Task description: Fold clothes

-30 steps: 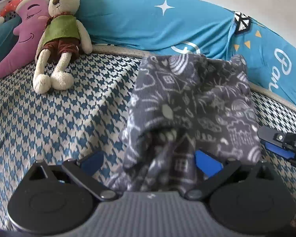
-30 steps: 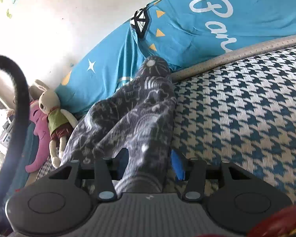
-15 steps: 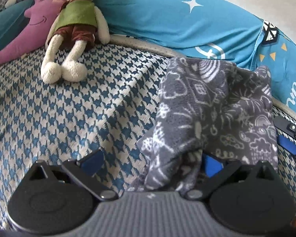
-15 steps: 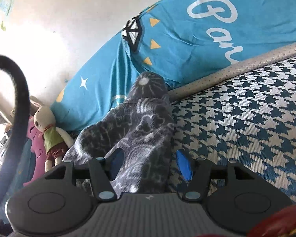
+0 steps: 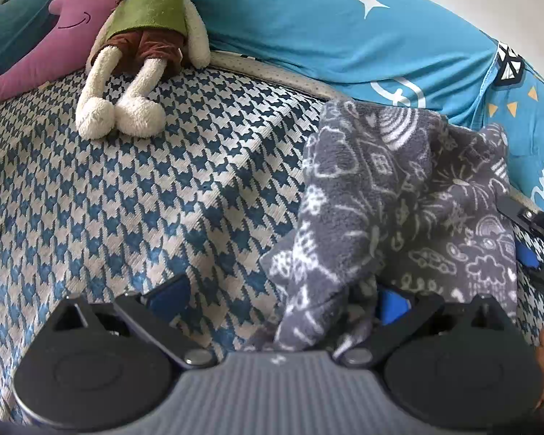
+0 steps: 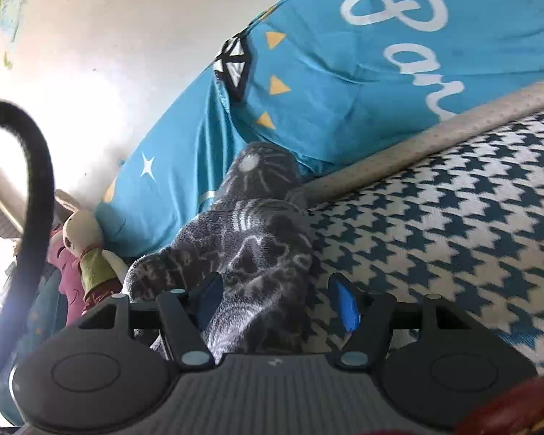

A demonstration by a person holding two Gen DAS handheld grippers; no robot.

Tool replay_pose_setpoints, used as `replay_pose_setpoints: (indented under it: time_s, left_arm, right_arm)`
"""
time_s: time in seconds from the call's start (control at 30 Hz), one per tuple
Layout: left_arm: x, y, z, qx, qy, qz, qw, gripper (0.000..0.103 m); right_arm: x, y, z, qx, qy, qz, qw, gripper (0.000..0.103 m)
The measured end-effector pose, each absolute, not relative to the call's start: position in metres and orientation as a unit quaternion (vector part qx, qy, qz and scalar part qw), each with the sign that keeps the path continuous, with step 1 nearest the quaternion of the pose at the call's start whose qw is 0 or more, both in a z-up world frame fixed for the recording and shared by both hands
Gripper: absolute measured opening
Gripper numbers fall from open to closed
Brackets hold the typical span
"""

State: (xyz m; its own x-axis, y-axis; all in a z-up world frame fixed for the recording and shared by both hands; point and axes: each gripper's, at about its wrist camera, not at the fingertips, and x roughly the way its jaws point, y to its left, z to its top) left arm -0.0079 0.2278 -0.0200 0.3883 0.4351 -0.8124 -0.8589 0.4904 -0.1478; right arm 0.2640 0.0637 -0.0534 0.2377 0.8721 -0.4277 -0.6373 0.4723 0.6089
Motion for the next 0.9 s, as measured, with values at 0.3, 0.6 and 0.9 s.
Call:
replay_pose_setpoints:
  time_s: [0.3, 0.6, 0.9]
  left_arm:
    - [-0.006, 0.227, -0.022, -0.270, 0.367, 0.415, 0.787, 0.103]
    - [-0.008, 0.225, -0.023, -0.275, 0.367, 0.419, 0.784, 0.103]
    - [0.014, 0.215, -0.012, -0.229, 0.369, 0.416, 0.799, 0.103]
  right_arm:
    - [0.263, 0.092, -0.057, 0.128, 0.355, 0.536, 0.755, 0.067]
    - [0.269, 0.101, -0.066, 0.151, 0.370, 0.542, 0.739, 0.026]
    - [0.248, 0.091, -0.020, 0.131, 0.304, 0.523, 0.785, 0.016]
